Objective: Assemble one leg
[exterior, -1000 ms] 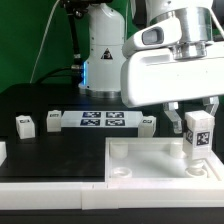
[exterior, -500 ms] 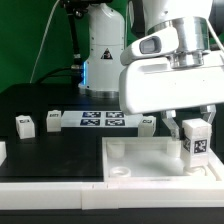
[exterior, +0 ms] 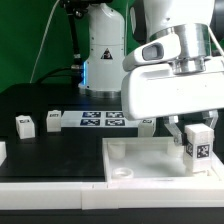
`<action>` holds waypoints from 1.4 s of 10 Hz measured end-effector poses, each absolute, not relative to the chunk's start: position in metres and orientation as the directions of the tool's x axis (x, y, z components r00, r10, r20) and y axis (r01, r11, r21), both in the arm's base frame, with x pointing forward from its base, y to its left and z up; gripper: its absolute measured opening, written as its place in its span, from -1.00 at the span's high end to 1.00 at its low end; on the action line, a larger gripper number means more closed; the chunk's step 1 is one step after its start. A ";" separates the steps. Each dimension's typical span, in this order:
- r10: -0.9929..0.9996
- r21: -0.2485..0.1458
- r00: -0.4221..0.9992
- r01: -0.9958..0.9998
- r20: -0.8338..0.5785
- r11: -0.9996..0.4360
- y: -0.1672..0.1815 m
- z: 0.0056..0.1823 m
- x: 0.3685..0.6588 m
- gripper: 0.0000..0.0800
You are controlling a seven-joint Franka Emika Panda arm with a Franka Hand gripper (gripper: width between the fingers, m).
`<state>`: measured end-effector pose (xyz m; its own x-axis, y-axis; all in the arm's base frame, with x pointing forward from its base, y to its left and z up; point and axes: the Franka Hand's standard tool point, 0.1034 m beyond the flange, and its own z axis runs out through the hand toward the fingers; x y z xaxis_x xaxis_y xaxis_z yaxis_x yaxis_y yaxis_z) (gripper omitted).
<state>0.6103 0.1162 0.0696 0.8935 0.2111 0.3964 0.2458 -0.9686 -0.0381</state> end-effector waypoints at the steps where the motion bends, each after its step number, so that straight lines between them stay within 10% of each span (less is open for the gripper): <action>1: 0.211 -0.038 0.894 0.245 0.396 -0.969 0.116 0.070 0.610 0.27; 2: 0.211 -0.038 0.894 0.245 0.396 -0.969 0.116 0.070 0.610 -0.21; 4: 0.211 -0.038 0.894 0.245 0.396 -0.969 0.116 0.070 0.610 -0.52; 14: 0.236 -0.054 0.916 0.267 0.325 -0.962 0.114 0.095 0.628 -0.62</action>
Offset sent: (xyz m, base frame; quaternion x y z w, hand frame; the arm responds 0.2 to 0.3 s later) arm 0.0000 0.0000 0.0000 0.0000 0.0000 0.0000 1.0000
